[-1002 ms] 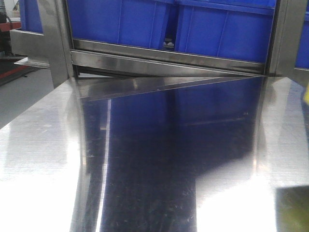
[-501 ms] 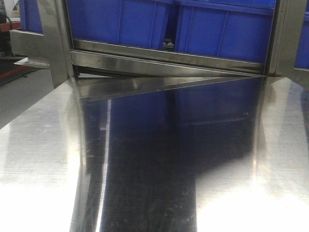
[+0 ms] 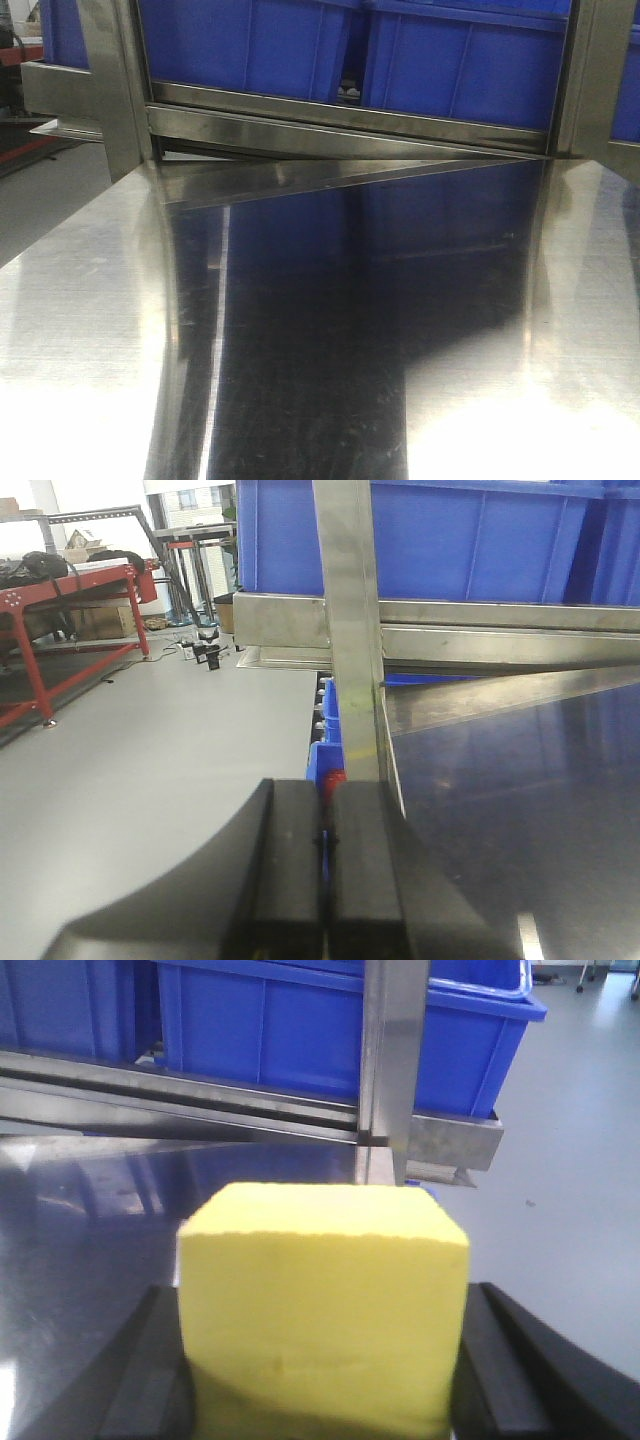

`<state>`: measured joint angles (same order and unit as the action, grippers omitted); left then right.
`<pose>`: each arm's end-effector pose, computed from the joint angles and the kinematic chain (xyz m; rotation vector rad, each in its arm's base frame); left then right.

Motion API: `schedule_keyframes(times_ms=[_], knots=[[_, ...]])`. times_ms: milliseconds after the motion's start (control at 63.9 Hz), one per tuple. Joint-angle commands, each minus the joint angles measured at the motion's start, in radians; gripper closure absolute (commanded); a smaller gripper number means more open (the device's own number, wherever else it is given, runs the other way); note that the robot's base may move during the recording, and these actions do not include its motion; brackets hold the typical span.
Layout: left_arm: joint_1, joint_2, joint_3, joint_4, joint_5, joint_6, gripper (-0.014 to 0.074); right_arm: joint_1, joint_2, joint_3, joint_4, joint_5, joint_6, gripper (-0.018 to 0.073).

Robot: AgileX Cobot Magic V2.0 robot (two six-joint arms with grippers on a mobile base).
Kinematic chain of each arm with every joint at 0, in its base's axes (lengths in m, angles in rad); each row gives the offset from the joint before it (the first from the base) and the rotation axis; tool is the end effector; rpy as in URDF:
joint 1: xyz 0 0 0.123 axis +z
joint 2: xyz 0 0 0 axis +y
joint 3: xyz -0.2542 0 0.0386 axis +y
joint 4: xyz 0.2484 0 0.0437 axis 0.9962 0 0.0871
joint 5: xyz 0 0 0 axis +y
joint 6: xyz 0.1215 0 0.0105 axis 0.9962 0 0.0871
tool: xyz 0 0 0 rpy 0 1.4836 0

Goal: Place yellow foam block on left shelf second layer
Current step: 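Back away from the table holding the cube in the right gripper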

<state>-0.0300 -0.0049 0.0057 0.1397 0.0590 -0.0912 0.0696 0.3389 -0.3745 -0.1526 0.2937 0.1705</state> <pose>0.1159 -0.0025 0.2071 0.0538 1.5419 0.0208 0.1399 0.0044 0.2760 -0.0070 1.7384 0.0307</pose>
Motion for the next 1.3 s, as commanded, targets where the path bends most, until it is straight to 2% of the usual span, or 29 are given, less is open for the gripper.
schedule_keyframes(times_ms=[0,219,1283], knots=[[-0.006,-0.020,0.023,-0.006,-0.082,-0.005,0.0460,-0.008,0.006,-0.027,-0.018,-0.115,-0.075,0.0092],[-0.006,-0.020,0.023,-0.006,-0.082,-0.005,0.0460,-0.008,0.006,-0.027,-0.018,-0.187,-0.079,0.0092],[-0.006,-0.020,0.023,-0.006,-0.082,-0.005,0.0460,-0.008,0.006,-0.027,-0.018,-0.184,-0.079,0.0092]])
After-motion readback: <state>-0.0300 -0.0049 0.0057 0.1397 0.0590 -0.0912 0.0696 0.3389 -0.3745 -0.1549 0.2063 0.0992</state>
